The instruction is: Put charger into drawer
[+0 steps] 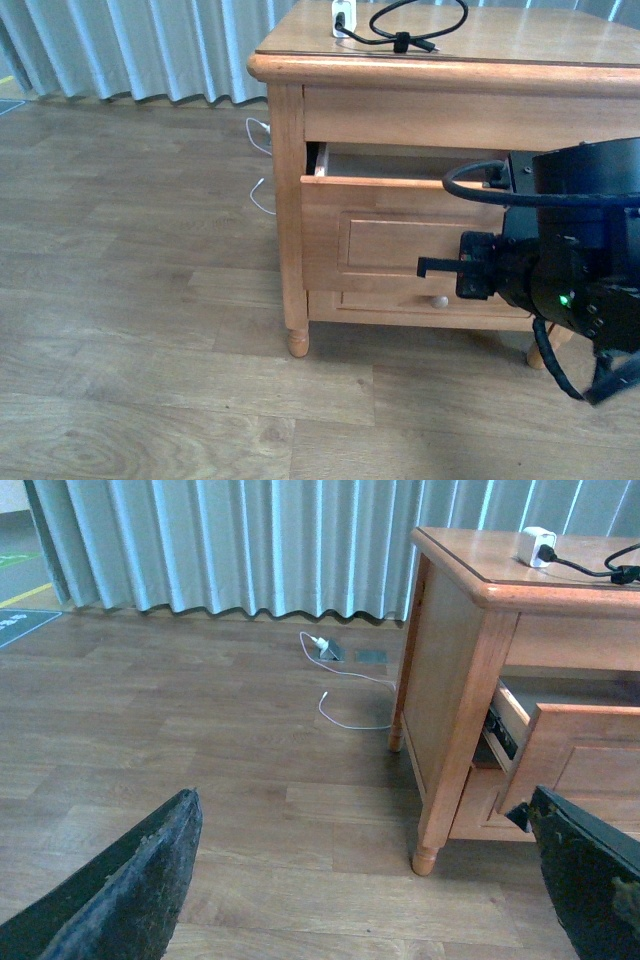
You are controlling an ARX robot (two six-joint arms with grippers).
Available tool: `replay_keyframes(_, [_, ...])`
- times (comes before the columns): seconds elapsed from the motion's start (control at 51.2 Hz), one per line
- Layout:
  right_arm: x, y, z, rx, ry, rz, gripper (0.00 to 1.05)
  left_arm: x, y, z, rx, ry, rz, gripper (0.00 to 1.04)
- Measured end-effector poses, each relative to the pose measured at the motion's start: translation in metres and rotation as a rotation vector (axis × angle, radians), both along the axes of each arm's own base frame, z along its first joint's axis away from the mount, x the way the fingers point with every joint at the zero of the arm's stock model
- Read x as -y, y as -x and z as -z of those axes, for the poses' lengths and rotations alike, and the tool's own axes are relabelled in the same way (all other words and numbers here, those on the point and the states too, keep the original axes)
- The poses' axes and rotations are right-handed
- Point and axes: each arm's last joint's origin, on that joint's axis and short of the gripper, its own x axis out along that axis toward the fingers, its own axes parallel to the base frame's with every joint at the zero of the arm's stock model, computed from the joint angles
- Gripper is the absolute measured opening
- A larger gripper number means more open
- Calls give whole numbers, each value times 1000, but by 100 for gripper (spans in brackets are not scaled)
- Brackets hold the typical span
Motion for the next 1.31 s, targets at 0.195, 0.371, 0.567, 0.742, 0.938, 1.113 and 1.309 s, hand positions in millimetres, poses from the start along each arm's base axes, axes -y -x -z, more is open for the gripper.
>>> replay_keyframes(0.195, [2, 42, -6, -78, -6, -20, 23, 0, 0, 0, 0, 0, 0, 99])
replay_keyframes(0.371, [4, 61, -10, -103, -13, -30, 23, 0, 0, 0, 0, 0, 0, 99])
replay_keyframes(0.567, [4, 73, -10, -111, -7, -38, 23, 0, 0, 0, 0, 0, 0, 99])
replay_keyframes(0.742, [6, 79, -17, -96, -10, -27, 44, 0, 0, 0, 0, 0, 0, 99])
replay_keyframes(0.938, [13, 90, -43, -57, -44, -22, 74, 0, 0, 0, 0, 0, 0, 99])
replay_keyframes(1.113, [24, 108, -75, -24, -88, -47, 99, 0, 0, 0, 0, 0, 0, 99])
replay_keyframes(1.309, [49, 139, -122, 69, -138, -125, 97, 0, 0, 0, 0, 0, 0, 99])
